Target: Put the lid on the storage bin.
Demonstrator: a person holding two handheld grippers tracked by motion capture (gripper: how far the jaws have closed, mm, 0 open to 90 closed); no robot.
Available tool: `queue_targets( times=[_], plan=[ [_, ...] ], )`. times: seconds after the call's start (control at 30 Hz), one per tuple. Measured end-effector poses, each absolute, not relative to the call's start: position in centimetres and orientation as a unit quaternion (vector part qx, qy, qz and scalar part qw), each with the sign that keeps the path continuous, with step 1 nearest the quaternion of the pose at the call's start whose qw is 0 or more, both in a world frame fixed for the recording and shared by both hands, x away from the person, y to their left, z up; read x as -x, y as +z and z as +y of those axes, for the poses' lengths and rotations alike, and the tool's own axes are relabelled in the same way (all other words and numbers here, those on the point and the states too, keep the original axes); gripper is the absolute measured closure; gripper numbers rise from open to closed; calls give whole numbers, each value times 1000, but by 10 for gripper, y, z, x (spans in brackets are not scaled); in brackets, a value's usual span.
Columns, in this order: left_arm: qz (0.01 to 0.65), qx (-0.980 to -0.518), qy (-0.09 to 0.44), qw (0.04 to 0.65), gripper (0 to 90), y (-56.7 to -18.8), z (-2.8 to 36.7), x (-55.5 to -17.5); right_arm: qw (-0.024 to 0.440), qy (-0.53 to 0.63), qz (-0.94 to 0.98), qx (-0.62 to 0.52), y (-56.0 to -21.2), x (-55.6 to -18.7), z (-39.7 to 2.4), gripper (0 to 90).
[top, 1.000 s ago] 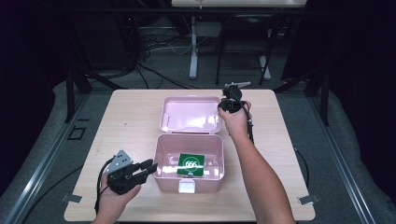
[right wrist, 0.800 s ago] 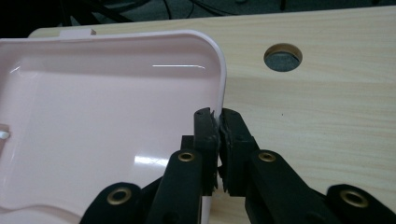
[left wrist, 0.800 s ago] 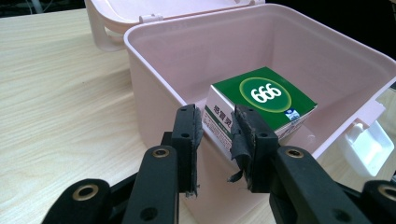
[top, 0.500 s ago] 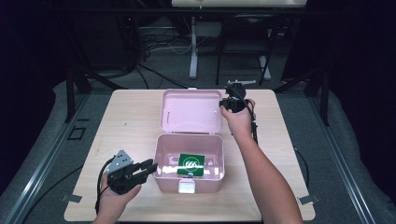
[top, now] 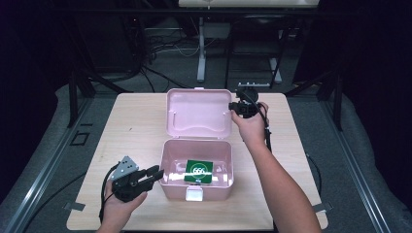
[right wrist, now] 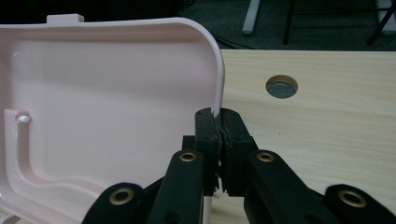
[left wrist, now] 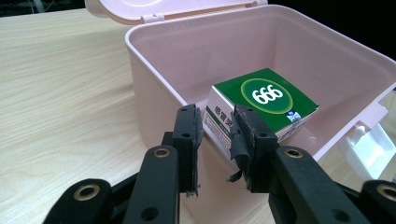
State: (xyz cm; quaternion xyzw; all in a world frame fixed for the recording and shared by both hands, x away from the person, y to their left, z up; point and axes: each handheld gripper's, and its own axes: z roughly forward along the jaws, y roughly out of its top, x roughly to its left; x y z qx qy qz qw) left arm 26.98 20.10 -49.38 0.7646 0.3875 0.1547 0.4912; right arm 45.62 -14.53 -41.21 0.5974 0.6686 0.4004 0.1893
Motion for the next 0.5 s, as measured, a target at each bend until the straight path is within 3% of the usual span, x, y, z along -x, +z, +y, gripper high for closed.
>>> queue_targets(
  times=[0.5],
  plan=[
    [388, -765, 152, 492, 713, -494, 201, -270, 210, 421, 674, -569, -400, -438, -145, 876]
  ],
)
